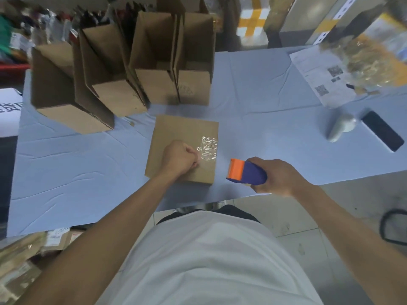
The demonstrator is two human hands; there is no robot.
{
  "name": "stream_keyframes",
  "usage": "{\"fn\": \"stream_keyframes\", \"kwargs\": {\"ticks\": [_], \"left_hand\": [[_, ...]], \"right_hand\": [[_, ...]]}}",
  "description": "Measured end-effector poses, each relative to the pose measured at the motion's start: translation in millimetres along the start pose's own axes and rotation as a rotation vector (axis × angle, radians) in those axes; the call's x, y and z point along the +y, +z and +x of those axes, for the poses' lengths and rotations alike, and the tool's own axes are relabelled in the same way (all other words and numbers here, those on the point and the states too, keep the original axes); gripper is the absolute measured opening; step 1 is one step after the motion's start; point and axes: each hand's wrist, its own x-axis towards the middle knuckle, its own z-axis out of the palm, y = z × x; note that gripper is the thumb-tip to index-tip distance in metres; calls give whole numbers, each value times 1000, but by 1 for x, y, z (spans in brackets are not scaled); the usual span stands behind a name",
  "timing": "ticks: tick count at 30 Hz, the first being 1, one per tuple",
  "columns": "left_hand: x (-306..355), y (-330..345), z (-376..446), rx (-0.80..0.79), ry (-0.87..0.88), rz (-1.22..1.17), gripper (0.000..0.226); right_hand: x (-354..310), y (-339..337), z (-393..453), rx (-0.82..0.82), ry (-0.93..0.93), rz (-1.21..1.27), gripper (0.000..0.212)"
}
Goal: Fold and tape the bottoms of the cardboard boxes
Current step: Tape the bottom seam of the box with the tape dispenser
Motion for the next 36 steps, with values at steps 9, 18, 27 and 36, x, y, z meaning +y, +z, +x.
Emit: {"fn": "stream_keyframes", "kwargs": {"ticks": [9,18,27,36], "left_hand": [[8,-2,-3,24,41,126,21],[35,-8,0,20,230,784,25],[13,18,1,-279,698,792,27],[20,44,-13,-180,629,1175,22]], "right_hand": [[-2,-19,22,-47,-2,-94,54],[-14,-6,39,-131,0,-171,51],[-56,-18,67,-249,145,-415,34],[-30,-20,77,-4,310,-318,61]]}}
